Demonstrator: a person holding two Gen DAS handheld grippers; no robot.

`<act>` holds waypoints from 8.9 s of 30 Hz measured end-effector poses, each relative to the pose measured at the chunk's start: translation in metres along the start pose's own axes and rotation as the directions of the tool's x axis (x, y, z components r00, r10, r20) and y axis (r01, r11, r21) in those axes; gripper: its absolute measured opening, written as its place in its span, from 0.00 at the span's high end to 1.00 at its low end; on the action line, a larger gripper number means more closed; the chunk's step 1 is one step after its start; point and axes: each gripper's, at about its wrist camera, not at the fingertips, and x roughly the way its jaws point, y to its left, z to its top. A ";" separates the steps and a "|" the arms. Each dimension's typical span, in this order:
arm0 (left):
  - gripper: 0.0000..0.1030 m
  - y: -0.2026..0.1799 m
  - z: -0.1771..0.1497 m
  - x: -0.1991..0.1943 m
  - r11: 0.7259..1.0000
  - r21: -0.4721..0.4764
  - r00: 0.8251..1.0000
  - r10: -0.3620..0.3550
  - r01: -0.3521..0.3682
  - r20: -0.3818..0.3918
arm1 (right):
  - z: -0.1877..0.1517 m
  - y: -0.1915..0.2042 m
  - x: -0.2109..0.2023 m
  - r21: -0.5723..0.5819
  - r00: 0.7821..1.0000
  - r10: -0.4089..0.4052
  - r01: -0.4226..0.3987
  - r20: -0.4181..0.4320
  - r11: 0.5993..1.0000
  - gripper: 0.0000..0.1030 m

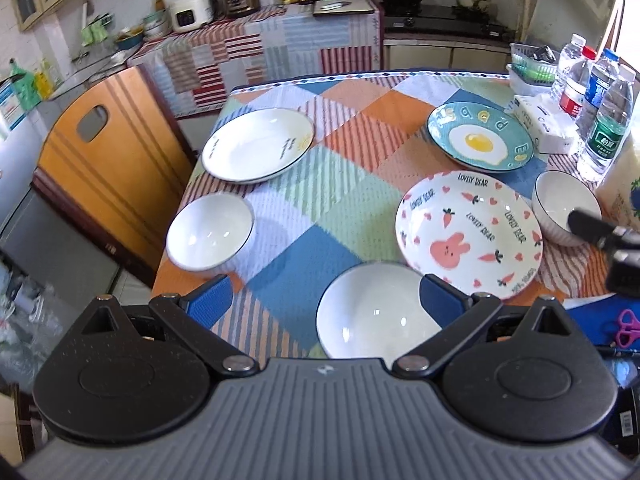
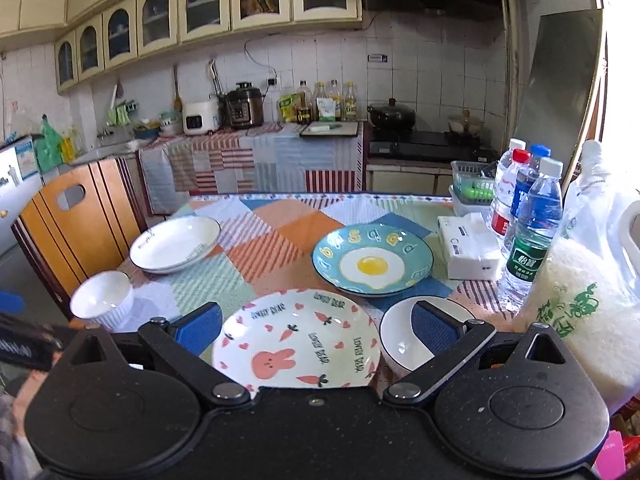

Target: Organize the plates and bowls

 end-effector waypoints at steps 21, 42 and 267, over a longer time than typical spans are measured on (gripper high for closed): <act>0.28 -0.024 0.045 0.179 0.946 -0.007 0.934 -0.320 0.323 -0.161 | -0.063 -0.048 0.112 0.321 0.949 0.127 -0.029 -0.288 0.946 0.40; 0.87 -0.032 0.040 0.210 0.940 -0.014 0.910 -0.334 0.341 -0.246 | -0.074 -0.060 0.126 0.351 0.928 0.252 -0.147 -0.275 0.925 0.78; 0.78 0.035 0.097 0.237 0.980 0.035 0.922 -0.172 0.196 -0.348 | 0.035 0.029 0.232 0.056 0.853 0.105 -0.088 -0.511 0.994 0.73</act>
